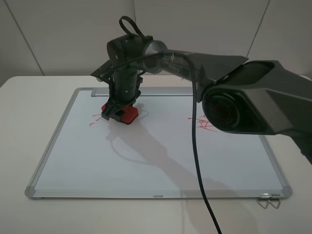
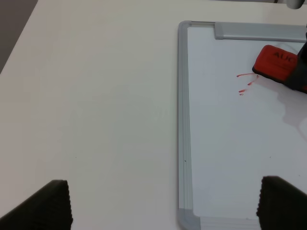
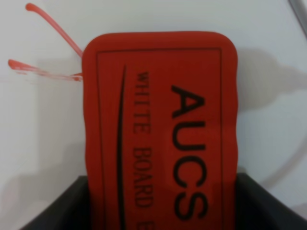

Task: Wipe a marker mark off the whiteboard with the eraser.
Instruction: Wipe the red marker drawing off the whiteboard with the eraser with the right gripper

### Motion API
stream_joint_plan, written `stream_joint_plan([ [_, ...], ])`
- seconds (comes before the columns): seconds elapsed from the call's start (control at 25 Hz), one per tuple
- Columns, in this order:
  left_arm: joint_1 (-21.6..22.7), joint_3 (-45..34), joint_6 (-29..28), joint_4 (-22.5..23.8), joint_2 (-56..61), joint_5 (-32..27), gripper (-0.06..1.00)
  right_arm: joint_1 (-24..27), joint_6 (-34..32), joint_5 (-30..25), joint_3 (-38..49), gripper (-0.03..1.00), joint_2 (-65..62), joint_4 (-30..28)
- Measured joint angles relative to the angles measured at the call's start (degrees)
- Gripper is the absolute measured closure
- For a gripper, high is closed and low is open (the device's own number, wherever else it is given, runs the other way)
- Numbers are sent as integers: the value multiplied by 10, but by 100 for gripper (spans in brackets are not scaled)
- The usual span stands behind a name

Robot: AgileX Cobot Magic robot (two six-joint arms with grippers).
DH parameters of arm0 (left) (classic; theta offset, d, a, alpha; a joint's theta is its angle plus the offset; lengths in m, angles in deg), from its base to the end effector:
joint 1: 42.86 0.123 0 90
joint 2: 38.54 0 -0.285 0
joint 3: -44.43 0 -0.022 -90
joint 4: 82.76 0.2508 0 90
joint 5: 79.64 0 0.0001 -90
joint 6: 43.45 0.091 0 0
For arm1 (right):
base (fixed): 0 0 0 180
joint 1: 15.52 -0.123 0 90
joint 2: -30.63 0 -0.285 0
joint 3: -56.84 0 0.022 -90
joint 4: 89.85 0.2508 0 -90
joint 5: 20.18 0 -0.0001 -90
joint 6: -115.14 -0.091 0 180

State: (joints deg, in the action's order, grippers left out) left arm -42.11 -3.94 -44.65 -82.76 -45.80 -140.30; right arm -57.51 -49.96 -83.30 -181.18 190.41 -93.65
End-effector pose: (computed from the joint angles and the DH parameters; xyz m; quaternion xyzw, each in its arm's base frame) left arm -0.0066 -0.0001 0.2784 -0.0145 0.8493 -0.0021 0.5278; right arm 0.4058 0.3580 0.1042 -0.4816 0.8659 0.0004 0.1352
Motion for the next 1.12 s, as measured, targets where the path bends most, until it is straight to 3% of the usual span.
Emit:
stream_joint_plan([
  [0.72, 0, 0, 0, 0, 0, 0, 17, -103, 0, -1, 0, 46, 0, -14],
  [1.12, 0, 0, 0, 0, 0, 0, 17, -65, 0, 0, 0, 46, 0, 7],
])
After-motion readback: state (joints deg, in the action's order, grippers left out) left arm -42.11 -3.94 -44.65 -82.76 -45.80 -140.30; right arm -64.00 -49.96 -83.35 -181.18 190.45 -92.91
